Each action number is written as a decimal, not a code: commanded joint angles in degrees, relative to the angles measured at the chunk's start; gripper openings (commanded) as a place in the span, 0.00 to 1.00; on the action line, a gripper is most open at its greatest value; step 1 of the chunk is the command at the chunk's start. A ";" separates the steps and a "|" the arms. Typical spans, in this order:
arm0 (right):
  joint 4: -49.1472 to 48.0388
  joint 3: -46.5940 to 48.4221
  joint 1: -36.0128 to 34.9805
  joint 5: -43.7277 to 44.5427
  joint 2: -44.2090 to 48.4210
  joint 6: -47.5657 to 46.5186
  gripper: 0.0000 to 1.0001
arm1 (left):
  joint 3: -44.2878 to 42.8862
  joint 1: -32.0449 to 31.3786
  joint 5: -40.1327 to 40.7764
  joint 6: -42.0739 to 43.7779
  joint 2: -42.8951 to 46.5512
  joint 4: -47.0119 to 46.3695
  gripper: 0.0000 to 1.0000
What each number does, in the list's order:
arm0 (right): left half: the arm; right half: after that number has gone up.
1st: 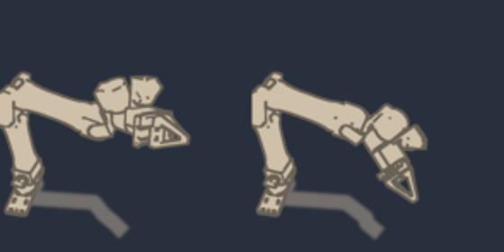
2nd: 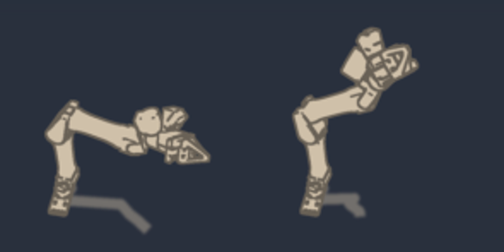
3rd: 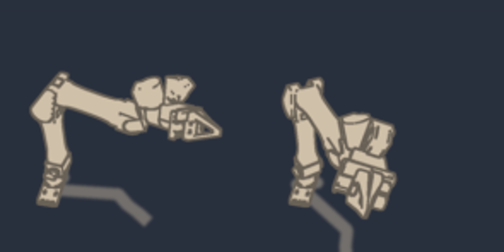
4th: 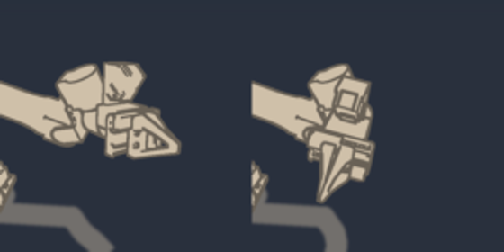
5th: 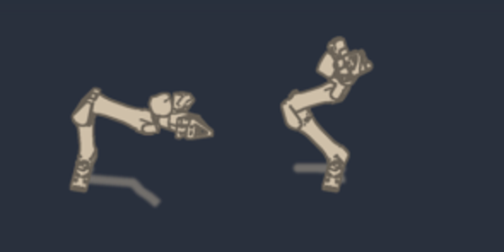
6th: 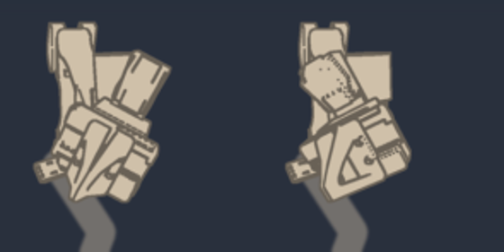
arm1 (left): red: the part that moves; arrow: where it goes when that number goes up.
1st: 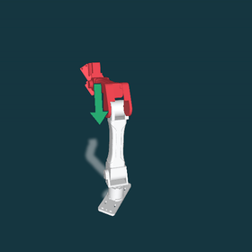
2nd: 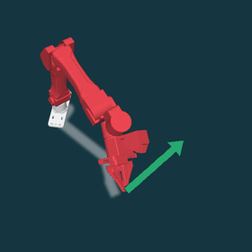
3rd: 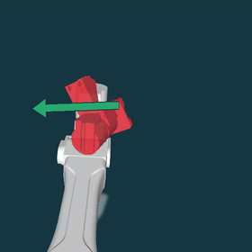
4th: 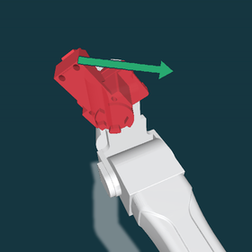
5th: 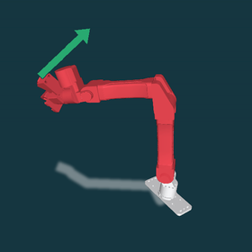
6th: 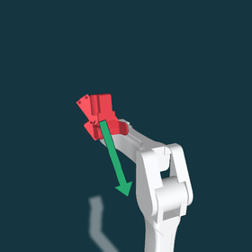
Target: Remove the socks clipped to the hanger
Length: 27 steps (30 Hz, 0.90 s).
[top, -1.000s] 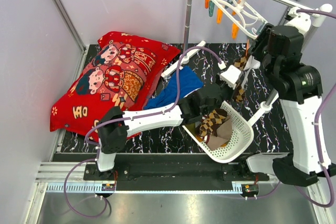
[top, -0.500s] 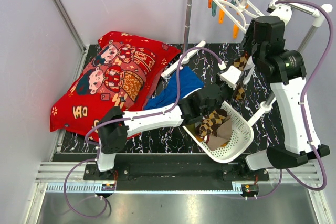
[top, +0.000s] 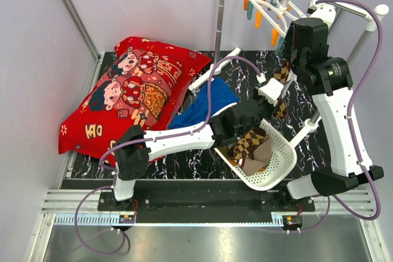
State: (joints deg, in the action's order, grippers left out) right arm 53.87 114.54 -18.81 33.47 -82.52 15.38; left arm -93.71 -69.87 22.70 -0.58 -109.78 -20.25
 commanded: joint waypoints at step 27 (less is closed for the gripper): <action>-6.41 -1.95 -0.44 0.54 2.10 -1.23 0.01 | 6.06 -0.88 1.30 -1.62 5.18 -4.89 0.00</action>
State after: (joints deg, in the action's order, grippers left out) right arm 50.39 111.90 -18.87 33.43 -82.32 14.13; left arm -91.92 -70.17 22.79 -0.43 -109.16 -20.93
